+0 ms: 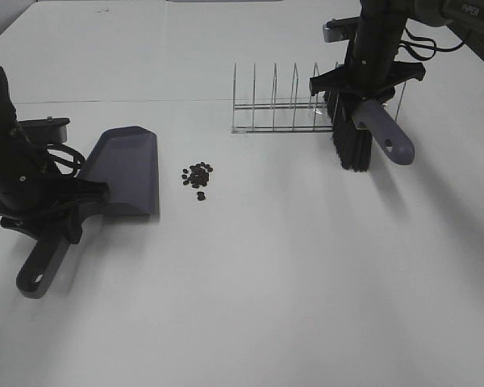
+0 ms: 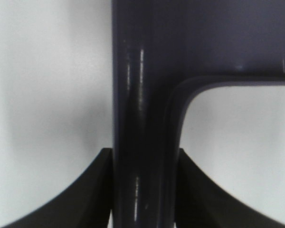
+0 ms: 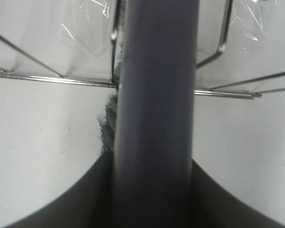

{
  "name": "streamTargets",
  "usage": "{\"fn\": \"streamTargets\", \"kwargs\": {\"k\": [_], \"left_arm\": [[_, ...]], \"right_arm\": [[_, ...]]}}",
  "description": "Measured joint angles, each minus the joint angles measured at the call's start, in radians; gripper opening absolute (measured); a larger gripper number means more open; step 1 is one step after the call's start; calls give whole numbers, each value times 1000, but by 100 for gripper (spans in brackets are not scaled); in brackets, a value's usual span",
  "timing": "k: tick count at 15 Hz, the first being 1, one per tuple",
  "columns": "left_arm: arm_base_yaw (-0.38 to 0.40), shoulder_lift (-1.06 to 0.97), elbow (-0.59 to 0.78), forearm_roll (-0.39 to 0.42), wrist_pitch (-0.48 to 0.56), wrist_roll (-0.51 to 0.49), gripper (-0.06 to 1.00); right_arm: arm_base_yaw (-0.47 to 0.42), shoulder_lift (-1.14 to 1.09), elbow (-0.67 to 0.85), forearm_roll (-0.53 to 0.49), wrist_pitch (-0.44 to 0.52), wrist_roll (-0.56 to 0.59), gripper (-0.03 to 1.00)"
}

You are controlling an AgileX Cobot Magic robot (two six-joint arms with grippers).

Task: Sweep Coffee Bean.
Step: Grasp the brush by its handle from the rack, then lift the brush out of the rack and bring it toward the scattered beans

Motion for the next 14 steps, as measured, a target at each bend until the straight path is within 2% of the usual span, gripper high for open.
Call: {"fn": "streamTargets", "kwargs": {"k": [4, 5, 7, 12, 14], "left_arm": [[0, 0, 0, 0, 0, 0, 34], [0, 0, 0, 0, -2, 0, 34], [0, 0, 0, 2, -4, 0, 34], [0, 0, 0, 36, 8, 8, 34], [-17, 0, 0, 70, 12, -31, 34]], "right_arm": [[1, 7, -71, 4, 61, 35, 31], [1, 7, -146, 4, 93, 43, 31], [1, -15, -171, 4, 94, 45, 31], [12, -168, -175, 17, 100, 27, 31], [66, -275, -150, 31, 99, 24, 31]]}}
